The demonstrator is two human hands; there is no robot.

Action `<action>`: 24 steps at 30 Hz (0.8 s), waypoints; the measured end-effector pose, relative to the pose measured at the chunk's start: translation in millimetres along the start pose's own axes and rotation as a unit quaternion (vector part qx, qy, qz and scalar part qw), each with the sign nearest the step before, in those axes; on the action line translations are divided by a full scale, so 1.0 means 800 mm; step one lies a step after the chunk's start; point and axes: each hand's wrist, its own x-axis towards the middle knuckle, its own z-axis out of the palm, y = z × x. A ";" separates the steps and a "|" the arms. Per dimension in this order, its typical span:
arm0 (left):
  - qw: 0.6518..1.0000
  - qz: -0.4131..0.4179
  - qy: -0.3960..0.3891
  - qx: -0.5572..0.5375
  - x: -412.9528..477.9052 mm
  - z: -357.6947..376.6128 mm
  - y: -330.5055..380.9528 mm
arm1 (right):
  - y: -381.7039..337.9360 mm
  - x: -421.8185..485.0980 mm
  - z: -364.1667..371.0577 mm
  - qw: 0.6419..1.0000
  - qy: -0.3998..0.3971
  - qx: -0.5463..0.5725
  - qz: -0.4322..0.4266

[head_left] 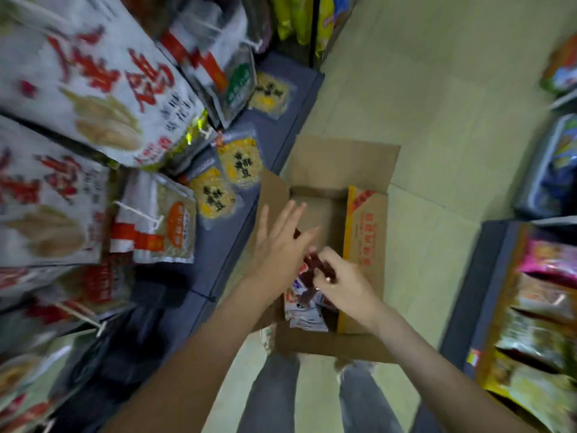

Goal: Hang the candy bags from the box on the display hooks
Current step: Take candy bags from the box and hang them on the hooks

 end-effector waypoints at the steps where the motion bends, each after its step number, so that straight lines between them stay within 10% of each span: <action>1: 1.000 0.020 0.006 0.014 -0.008 -0.035 -0.003 | -0.024 -0.018 -0.009 1.000 0.004 -0.010 -0.012; 10: 0.996 -0.075 -0.010 -0.048 -0.164 -0.225 0.036 | -0.192 -0.164 -0.016 0.977 -0.048 -0.143 -0.150; 19: 0.972 -0.141 0.178 0.063 -0.361 -0.361 0.119 | -0.320 -0.315 0.058 0.874 -0.023 -0.312 -0.373; 24: 0.938 -0.179 0.282 0.095 -0.466 -0.445 0.145 | -0.395 -0.401 0.106 0.876 -0.051 -0.240 -0.415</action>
